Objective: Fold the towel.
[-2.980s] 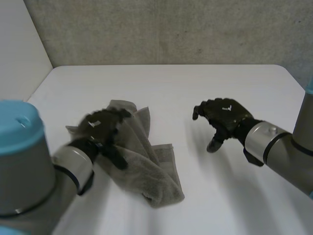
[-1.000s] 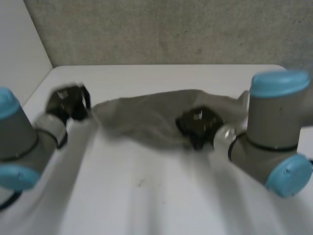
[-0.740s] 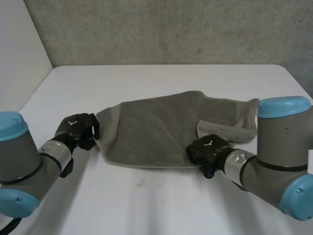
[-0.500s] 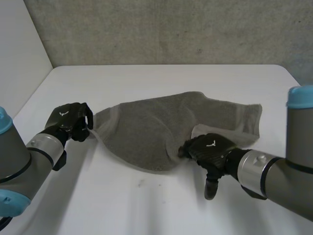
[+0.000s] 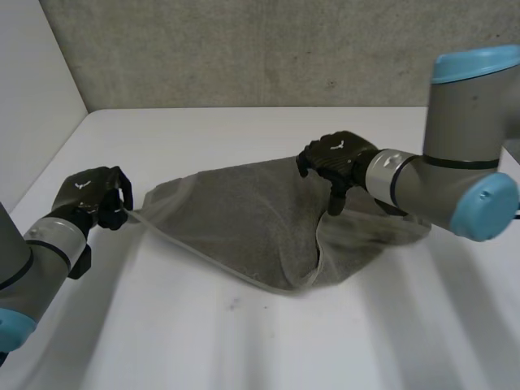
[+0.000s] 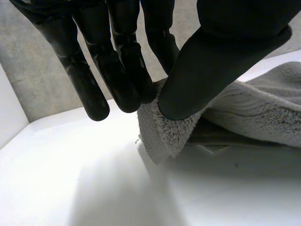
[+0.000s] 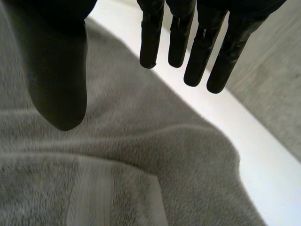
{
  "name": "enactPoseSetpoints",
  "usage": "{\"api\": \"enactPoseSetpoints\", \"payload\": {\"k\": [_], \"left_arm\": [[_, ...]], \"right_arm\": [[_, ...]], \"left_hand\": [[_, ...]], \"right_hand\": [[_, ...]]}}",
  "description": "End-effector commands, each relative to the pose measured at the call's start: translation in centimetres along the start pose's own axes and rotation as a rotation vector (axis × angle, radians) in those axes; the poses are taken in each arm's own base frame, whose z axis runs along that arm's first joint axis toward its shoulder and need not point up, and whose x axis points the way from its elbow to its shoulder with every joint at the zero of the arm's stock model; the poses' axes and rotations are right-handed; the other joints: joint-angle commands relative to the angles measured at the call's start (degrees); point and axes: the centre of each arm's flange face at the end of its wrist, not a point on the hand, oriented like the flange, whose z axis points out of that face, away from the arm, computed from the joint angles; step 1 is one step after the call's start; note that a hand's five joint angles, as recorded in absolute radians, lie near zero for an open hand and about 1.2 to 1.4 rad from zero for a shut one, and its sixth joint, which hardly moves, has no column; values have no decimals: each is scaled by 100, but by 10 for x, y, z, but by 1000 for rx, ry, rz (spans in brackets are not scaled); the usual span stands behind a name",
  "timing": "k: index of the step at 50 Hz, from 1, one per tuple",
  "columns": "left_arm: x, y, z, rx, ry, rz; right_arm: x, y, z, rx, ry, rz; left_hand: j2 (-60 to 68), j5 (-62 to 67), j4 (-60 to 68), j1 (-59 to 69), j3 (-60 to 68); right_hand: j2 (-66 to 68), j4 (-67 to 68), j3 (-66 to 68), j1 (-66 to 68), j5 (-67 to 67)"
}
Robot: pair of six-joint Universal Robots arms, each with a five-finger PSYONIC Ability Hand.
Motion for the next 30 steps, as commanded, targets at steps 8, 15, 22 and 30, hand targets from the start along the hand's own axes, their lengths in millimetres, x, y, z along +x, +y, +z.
{"api": "enactPoseSetpoints", "payload": {"k": [8,15,22,30], "left_arm": [[-10,-4,4,11,-27,-4],[-12,-4,4,11,-33,-5],[-12,-3,4,8,-33,-6],[-12,-2,4,5,-33,-6]], "right_arm": [[-6,43,35,-153,-9,-45],[-12,51,37,-168,-40,-39],[-14,57,39,-180,-46,-57],[-16,64,44,-174,-43,-70]], "left_hand": [[1022,1131,1026,1160,1027],[1022,1131,1026,1160,1027],[1022,1131,1026,1160,1027],[1022,1131,1026,1160,1027]], "right_hand": [[1588,1548,1558,1542,1488],[903,864,873,857,803],[344,305,314,298,244],[427,388,397,381,327]]}}
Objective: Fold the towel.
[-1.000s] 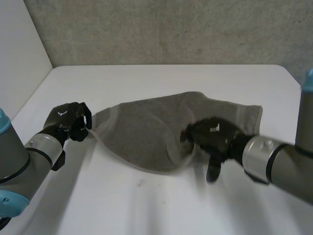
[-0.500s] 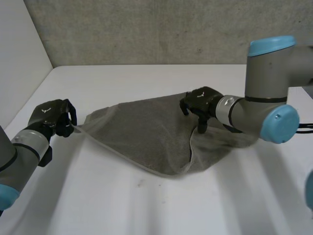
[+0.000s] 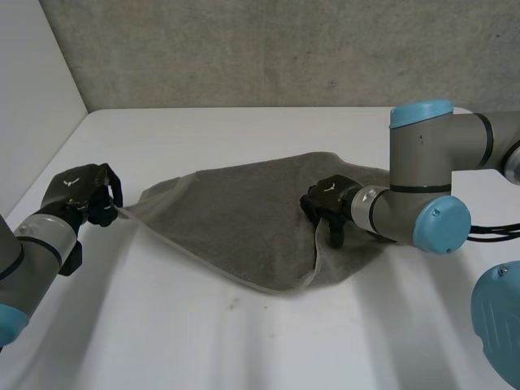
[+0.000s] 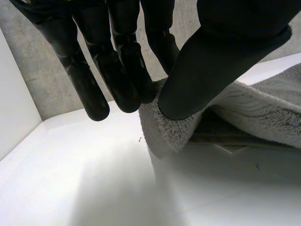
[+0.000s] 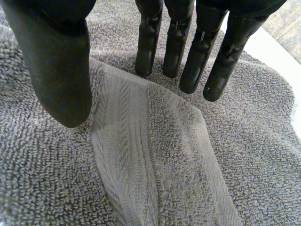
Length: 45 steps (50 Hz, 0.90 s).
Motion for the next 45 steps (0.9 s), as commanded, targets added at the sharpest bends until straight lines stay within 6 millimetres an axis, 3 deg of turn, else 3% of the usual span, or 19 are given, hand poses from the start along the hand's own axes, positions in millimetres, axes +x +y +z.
{"api": "enactPoseSetpoints", "payload": {"k": [1,10,13,15,24,26,29,31,32,33,34,35,36,37,38,39,40,41,45], "left_arm": [[0,0,0,-2,0,0],[0,1,0,-3,-1,0],[0,2,0,-5,-1,-1],[0,2,0,-5,-1,-1],[0,0,0,1,-1,0],[0,0,0,1,-1,0],[0,-6,1,20,-3,2],[-3,-16,-1,52,-12,5],[-5,-33,-4,101,-21,9],[-7,-52,-11,160,-30,13],[-7,-53,-11,161,-31,13],[-9,-71,-17,222,-38,21],[-9,-90,-24,286,-41,31],[-9,-90,-24,287,-41,31],[-7,-110,-32,352,-40,43],[-7,-110,-32,353,-40,43],[-5,-131,-43,426,-40,54],[-3,-152,-55,497,-39,64],[4,-184,-80,601,-26,73]], "right_arm": [[-1,5,6,1,4,-10],[-2,8,11,4,5,-11],[0,8,13,13,18,-14],[6,3,12,32,43,-10],[42,-33,-20,130,168,-2],[63,-54,-48,187,233,25],[74,-66,-65,225,269,50],[92,-88,-104,309,324,107],[93,-88,-104,310,325,107],[99,-97,-123,348,347,130],[102,-105,-142,382,364,142],[102,-105,-142,383,364,142],[106,-112,-162,416,384,145],[106,-112,-162,417,384,145],[109,-120,-184,453,409,138],[113,-126,-206,483,444,124],[113,-126,-206,483,445,124],[116,-131,-227,515,481,113],[115,-144,-281,584,567,70]], "left_hand": [[1022,1132,1025,1160,1027],[1022,1132,1025,1160,1027],[1022,1132,1025,1160,1027],[1022,1132,1025,1160,1027],[1022,1132,1025,1160,1027],[1022,1132,1025,1160,1027],[1022,1132,1025,1160,1027],[1022,1132,1025,1160,1027],[1022,1132,1025,1160,1027],[1022,1132,1025,1160,1027],[1022,1132,1025,1160,1027],[1022,1132,1025,1160,1027],[1022,1132,1025,1160,1027],[1022,1132,1025,1160,1027],[1022,1132,1025,1160,1027],[1022,1132,1025,1160,1027],[1022,1132,1025,1160,1027],[1022,1132,1025,1160,1027],[1022,1132,1025,1160,1027]], "right_hand": [[-175,-116,-70,-80,73],[970,1028,1074,1064,1217],[2332,2391,2437,2426,2580],[4372,4431,4477,4466,4620],[4547,4605,4651,4641,4794],[4547,4605,4651,4641,4794],[4547,4605,4651,4641,4794],[4547,4605,4651,4641,4794],[4547,4605,4651,4641,4794],[4547,4605,4651,4641,4794],[4547,4605,4651,4641,4794],[4547,4605,4651,4641,4794],[4547,4605,4651,4641,4794],[4547,4605,4651,4641,4794],[4547,4605,4651,4641,4794],[4547,4605,4651,4641,4794],[4547,4605,4651,4641,4794],[4547,4605,4651,4641,4794],[4547,4605,4651,4641,4794]]}}
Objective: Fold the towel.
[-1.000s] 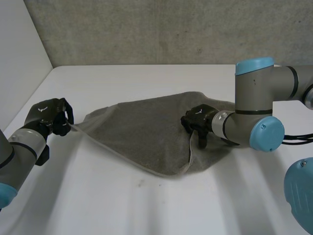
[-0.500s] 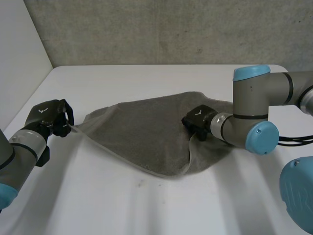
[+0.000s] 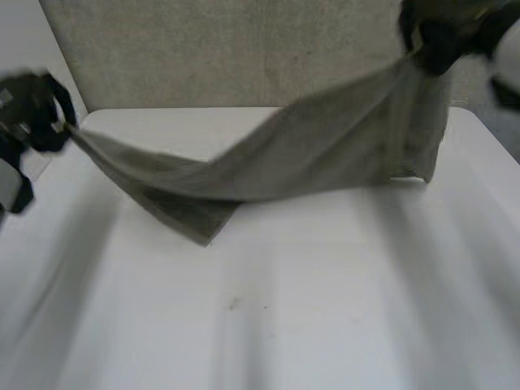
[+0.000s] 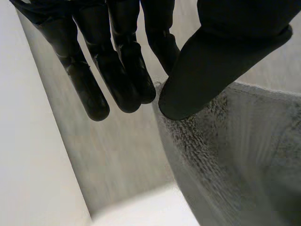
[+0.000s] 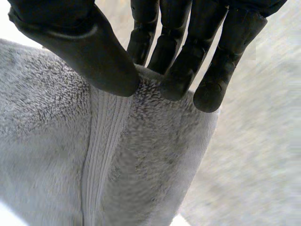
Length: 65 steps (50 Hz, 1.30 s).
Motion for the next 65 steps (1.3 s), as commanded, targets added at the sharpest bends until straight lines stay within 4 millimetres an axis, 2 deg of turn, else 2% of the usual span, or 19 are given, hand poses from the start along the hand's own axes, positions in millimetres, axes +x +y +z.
{"api": "enactPoseSetpoints", "payload": {"k": [1,5,11,15,17,21,25,32,36,38,39,41,47,53,55,58,59,61,65], "left_arm": [[7,-101,-25,275,15,28],[10,-130,-35,291,18,29],[11,-143,-41,187,19,18],[10,-134,-36,104,18,10],[8,-111,-23,-9,19,1],[8,-86,-9,-107,24,-1],[16,-46,17,-230,63,8],[45,-19,56,-280,138,68],[46,-41,83,-171,111,85],[44,-93,104,42,82,85],[44,-93,104,43,82,85],[45,-151,110,297,68,55],[48,-182,109,456,89,-118],[46,-125,118,288,72,-213],[41,-70,118,114,47,-210],[35,-41,115,28,31,-208],[29,-14,111,-50,16,-207],[27,39,94,-198,18,-214],[29,86,71,-315,27,-216]], "right_arm": [[30,-61,-62,143,114,-60],[33,-92,-100,212,158,-114],[36,-99,-115,199,177,-171],[33,-84,-115,93,132,-197],[30,-74,-111,43,103,-192],[28,-24,-79,-136,17,-168],[22,-1,-60,-198,-32,-171],[17,41,8,-253,4,-188],[28,23,41,-86,133,-246],[33,4,54,47,198,-272],[36,-19,61,189,255,-283],[41,-43,62,324,310,-276],[49,-72,56,518,348,-151],[27,-11,61,233,233,-99],[17,11,59,125,189,-103],[-9,62,53,-98,75,-104],[-9,63,53,-99,75,-103],[-34,111,40,-252,-30,-77],[-56,146,30,-301,-120,-55]], "left_hand": [[1022,1132,1016,1162,1026],[1022,1132,1016,1162,1026],[1022,1132,1016,1162,1026],[1022,1132,1016,1162,1026],[1022,1132,1016,1162,1026],[1022,1132,1016,1162,1026],[1022,1132,1016,1162,1026],[1022,1132,1016,1162,1026],[1022,1132,1016,1162,1026],[1022,1132,1016,1162,1026],[1022,1132,1016,1162,1026],[1022,1132,1016,1162,1026],[1022,1132,1016,1162,1026],[1022,1132,1016,1162,1026],[1022,1132,1016,1162,1026],[1022,1132,1016,1162,1026],[1022,1132,1016,1162,1026],[1022,1132,1016,1162,1026],[1022,1132,1016,1162,1026]], "right_hand": [[406,318,352,332,304],[406,318,352,332,304],[406,318,352,332,304],[406,318,352,332,304],[406,318,352,332,304],[406,318,352,332,304],[406,318,352,332,304],[406,318,352,332,304],[406,318,352,332,304],[406,318,352,332,304],[406,318,352,332,304],[406,318,352,332,304],[406,318,352,332,304],[406,318,352,332,304],[406,318,352,332,304],[406,318,352,332,304],[406,318,352,332,304],[406,318,352,332,304],[406,318,352,332,304]]}}
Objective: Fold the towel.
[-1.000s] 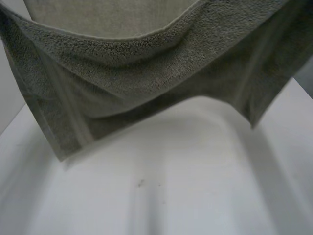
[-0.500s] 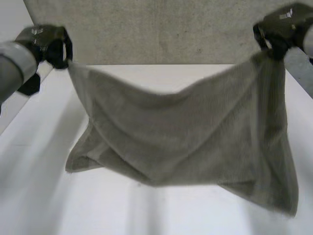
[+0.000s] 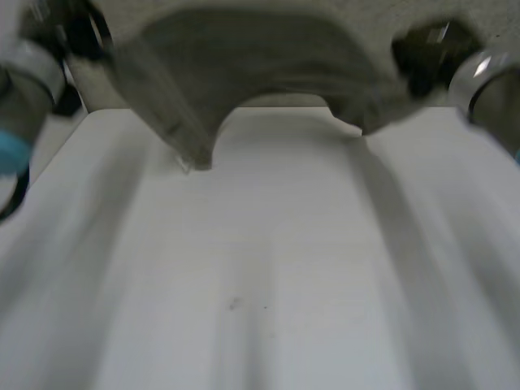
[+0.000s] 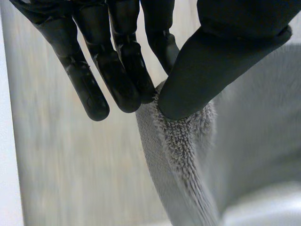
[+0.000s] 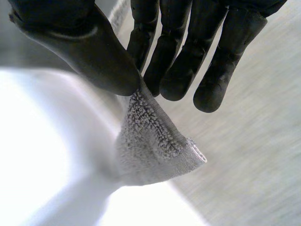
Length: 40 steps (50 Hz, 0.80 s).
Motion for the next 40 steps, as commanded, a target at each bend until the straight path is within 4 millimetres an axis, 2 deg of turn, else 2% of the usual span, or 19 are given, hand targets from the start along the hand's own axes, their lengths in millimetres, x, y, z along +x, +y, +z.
{"api": "enactPoseSetpoints", "payload": {"k": [1,2,3,4,5,6,7,9,13,20,22,23,27,29,40], "left_arm": [[-26,116,-46,-310,-30,0],[-26,116,-46,-311,-30,0],[-29,131,-57,-346,-35,15],[-31,144,-67,-373,-34,37],[-31,144,-67,-373,-34,37],[-32,152,-76,-390,-30,65],[-33,158,-83,-403,-29,94],[-34,162,-89,-413,-25,120],[-35,162,-94,-410,-20,155],[-34,153,-94,-378,-22,162],[-40,150,-91,-362,-42,157],[-40,150,-91,-362,-42,157],[-47,148,-90,-355,-61,157],[-48,148,-90,-356,-65,156],[-52,149,-89,-360,-73,154]], "right_arm": [[-57,85,-18,-187,-211,28],[-67,99,-23,-207,-231,33],[-67,99,-23,-207,-231,33],[-74,111,-27,-229,-243,37],[-81,122,-34,-255,-260,38],[-81,122,-34,-256,-260,38],[-86,130,-40,-279,-276,36],[-91,137,-46,-302,-291,32],[-95,149,-58,-326,-298,43],[-93,162,-62,-281,-246,45],[-89,166,-61,-271,-224,42],[-87,170,-60,-267,-213,37],[-85,173,-58,-264,-196,30],[-83,174,-55,-267,-180,32],[-79,177,-56,-307,-158,36]], "left_hand": [[1018,1107,1011,1162,1021],[1018,1107,1011,1162,1021],[1018,1107,1011,1162,1021],[1018,1107,1011,1162,1021],[1018,1107,1011,1162,1021],[1018,1107,1011,1162,1021],[1018,1107,1011,1162,1021],[1018,1107,1011,1162,1021],[1018,1107,1011,1162,1021],[1018,1107,1011,1162,1021],[1018,1107,1011,1162,1021],[1018,1107,1011,1162,1021],[1018,1107,1011,1162,1021],[1018,1107,1011,1162,1021],[1018,1107,1011,1162,1021]], "right_hand": [[403,315,352,328,281],[403,315,352,328,281],[403,315,352,328,281],[403,315,352,328,281],[403,315,352,328,281],[403,315,352,328,281],[403,315,352,328,281],[403,315,352,328,281],[403,315,352,328,281],[403,315,352,328,281],[5,-82,-45,-70,-117],[-1127,-1215,-1178,-1202,-1249],[-1643,-1731,-1694,-1719,-1765],[-2782,-2869,-2832,-2857,-2904],[-3409,-3497,-3460,-3484,-3531]]}}
